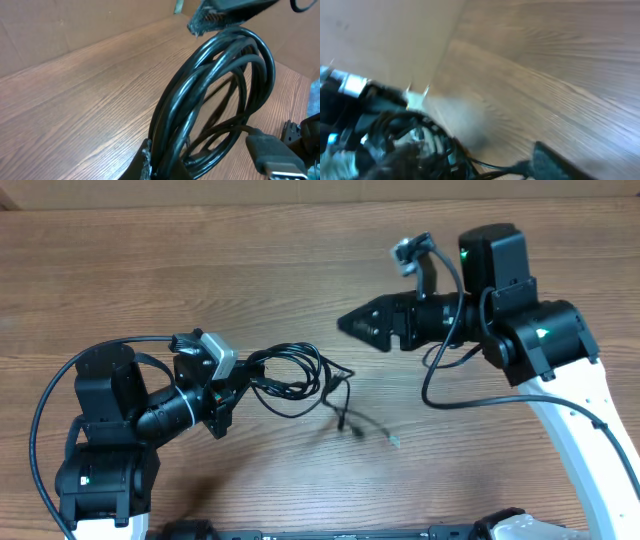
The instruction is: Untangle cables
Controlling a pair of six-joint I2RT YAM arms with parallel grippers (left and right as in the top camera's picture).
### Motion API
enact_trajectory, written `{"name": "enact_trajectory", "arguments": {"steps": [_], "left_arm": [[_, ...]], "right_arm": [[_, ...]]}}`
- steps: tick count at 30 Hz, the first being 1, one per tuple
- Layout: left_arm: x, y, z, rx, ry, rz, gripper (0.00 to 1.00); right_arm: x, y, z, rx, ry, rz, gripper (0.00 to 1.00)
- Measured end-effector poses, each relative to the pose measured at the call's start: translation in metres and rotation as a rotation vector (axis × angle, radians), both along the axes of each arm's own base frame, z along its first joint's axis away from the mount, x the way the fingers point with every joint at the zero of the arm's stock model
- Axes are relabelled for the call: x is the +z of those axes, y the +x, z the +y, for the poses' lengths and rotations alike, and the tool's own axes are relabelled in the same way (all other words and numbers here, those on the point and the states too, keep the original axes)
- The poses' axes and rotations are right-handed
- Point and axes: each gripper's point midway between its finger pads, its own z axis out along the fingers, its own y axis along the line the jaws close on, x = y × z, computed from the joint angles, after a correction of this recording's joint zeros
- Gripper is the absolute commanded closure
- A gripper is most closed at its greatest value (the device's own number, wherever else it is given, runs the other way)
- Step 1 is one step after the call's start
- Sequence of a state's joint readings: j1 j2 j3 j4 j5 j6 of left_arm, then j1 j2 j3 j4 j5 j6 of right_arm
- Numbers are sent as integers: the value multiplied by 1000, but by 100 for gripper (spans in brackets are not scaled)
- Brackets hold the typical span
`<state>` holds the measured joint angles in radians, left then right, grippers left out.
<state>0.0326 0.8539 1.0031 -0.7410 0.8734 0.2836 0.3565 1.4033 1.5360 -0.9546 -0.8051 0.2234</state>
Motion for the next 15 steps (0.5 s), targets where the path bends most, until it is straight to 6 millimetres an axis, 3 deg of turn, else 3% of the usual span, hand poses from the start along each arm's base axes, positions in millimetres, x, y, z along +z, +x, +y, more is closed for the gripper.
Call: {"name": "enact_trajectory", "arguments": {"steps": [6,8,9,11,14,15], "left_arm": [[1,1,0,36,-56,68,96],[3,3,0,54,-79,85,96],[5,5,1,72,-95,97,96],[7,10,3,109,-123,124,96],[4,16,7,162,-162,185,96],[3,17,7,173,-170,200,96]], "right_arm": [[5,-23,20,123,29,-27,29],[6,-30,27,158,35,-31,35],[6,-35,31,180,37,-37,43],[7,-45,39,222,42,-43,71],[7,-56,48,271,42,-58,82],[7,-58,50,279,41,-60,90]]}}
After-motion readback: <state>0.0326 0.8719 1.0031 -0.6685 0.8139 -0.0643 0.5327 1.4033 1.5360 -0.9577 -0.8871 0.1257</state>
